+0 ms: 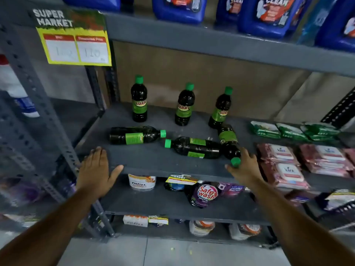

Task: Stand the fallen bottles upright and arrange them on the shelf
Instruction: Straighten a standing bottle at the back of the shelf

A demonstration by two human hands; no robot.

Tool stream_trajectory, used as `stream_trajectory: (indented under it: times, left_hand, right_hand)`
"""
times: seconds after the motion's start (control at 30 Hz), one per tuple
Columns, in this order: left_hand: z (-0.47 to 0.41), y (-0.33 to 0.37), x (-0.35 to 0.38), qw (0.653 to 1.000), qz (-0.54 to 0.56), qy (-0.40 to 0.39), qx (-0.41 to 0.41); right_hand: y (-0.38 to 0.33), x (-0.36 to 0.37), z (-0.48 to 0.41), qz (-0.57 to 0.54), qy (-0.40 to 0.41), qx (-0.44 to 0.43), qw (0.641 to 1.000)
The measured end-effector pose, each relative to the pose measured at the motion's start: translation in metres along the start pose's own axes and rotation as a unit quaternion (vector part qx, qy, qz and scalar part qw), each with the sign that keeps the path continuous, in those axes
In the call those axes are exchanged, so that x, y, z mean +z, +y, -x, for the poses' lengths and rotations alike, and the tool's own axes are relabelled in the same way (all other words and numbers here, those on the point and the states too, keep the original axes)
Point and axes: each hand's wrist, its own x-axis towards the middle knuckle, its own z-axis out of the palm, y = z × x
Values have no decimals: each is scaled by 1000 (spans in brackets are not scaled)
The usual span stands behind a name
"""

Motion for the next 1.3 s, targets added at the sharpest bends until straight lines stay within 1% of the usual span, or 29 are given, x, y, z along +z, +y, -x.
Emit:
stream_trajectory:
  times: [0.07, 0.17, 0.2, 0.27, 0.33, 0.4, 0.5, 0.63, 0.83, 0.97, 1.07, 1.17, 1.23, 1.3]
  left_hand:
    - [-1, -2, -1, 1000, -2, -12, 3]
    - [-2, -2, -3, 999, -24, -27, -11]
    - [-2, 1, -5, 999, -33, -38, -16]
    - [-7, 7, -9, 996, -46, -67, -33]
    - [-12, 13, -13, 994, -40, -84, -55]
    - [-16, 18, -14, 991, -40, -103, -73]
    - [-16, 24, -19, 985, -58, -139, -88]
    - [-12, 28, -24, 981, -77, -155, -89]
    - [-17, 32, -32, 974, -73, -191, -100]
    - [-19, 32, -37, 965, -76, -225, -110]
    - [-20, 33, -40, 963, -70, -236, -112]
    - [-20, 34, -45, 959, -63, -253, -110]
    - [-20, 35, -47, 957, -54, -263, -107]
    - [-21, 35, -49, 957, -52, -265, -109]
  right_hand:
    - [-2, -2, -2, -11, 14, -27, 999]
    - [8, -5, -9, 14, 37, -52, 998]
    - [11, -9, -12, 23, 61, -57, 996]
    - [12, -29, -20, 44, 126, -95, 986]
    - [4, -57, -32, 46, 154, -119, 980]
    - [-10, -82, -49, 60, 147, -144, 977]
    - [-33, -101, -71, 106, 109, -177, 972]
    - [-52, -104, -97, 131, 51, -179, 974]
    - [-67, -100, -133, 177, 13, -202, 963]
    - [-70, -102, -140, 206, 6, -241, 948]
    - [-66, -98, -138, 175, 43, -220, 959]
    - [-58, -86, -132, 118, 52, -184, 974]
    - [-52, -73, -127, 57, 49, -132, 988]
    - [-49, -63, -124, -13, 67, -81, 994]
